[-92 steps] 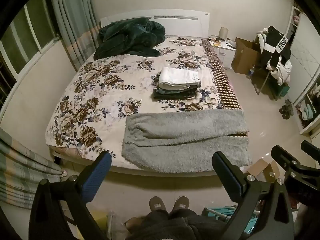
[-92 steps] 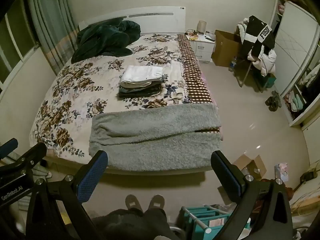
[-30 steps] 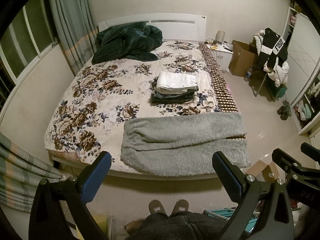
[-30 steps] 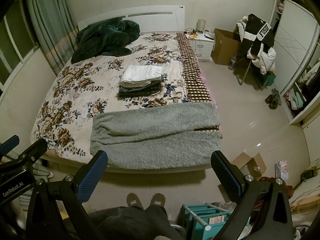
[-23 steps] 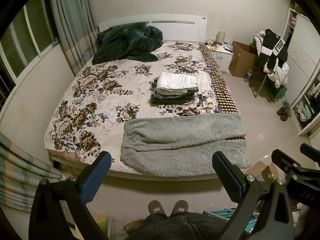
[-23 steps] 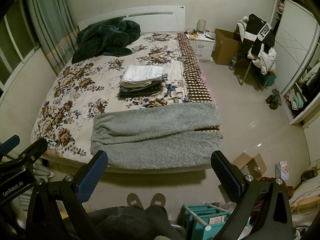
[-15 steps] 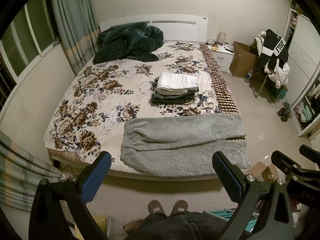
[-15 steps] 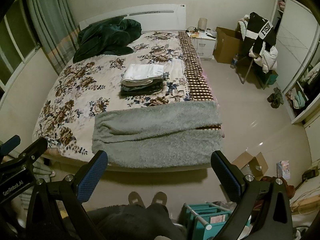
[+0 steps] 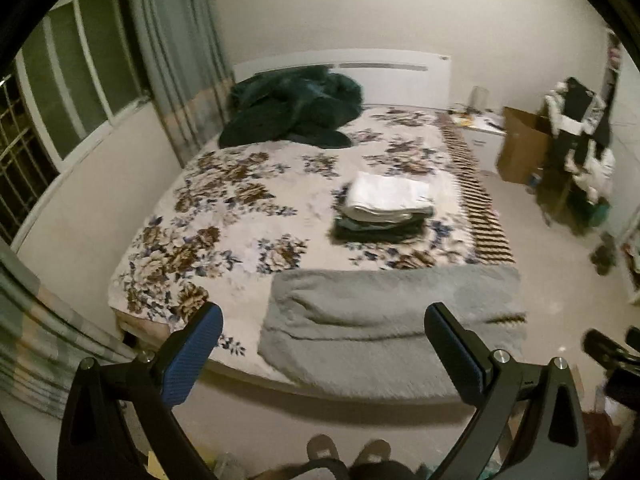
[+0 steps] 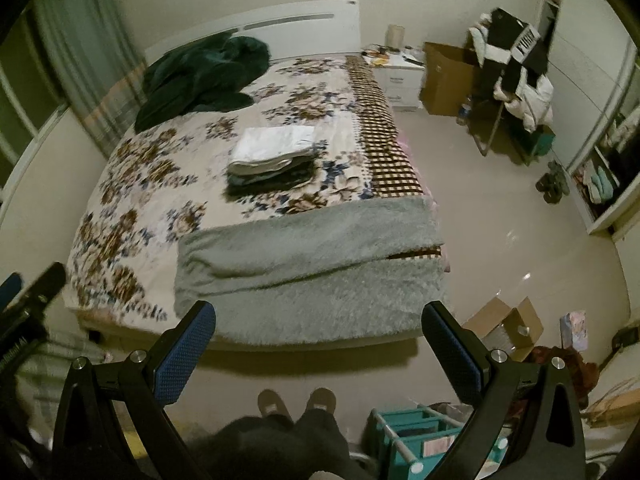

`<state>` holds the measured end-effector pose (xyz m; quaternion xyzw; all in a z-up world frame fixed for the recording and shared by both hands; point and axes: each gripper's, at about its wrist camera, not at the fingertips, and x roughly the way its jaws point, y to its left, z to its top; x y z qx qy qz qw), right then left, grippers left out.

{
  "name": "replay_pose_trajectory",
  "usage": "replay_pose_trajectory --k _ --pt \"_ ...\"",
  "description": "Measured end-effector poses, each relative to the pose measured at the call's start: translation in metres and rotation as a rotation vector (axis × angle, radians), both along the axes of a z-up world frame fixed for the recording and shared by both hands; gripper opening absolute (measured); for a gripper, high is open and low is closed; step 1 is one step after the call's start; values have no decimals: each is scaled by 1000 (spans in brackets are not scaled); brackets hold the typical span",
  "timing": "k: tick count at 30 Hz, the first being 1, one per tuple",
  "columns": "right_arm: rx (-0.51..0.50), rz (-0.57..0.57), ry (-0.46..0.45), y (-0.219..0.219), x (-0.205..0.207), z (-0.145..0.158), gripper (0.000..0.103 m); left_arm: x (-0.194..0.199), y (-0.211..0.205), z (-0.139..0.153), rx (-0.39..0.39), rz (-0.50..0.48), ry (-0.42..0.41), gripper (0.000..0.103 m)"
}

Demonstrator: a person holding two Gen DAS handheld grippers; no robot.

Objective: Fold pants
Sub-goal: 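Lower both grippers onto the grey fleece edge and close them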

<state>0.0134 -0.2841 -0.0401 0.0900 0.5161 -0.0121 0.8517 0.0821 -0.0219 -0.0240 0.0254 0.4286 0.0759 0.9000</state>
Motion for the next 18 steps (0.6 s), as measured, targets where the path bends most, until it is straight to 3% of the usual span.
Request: replay_pose_trajectory --k 6,11,18 --pt "0 -108 61 -33 87 -74 103 72 16 -62 -8 100 68 103" --pt "-55 -174 111 -45 165 -146 103 141 25 -134 -30 126 173 103" --pt "-25 -281 228 -48 271 -260 103 242 42 -249 -85 179 345 103"
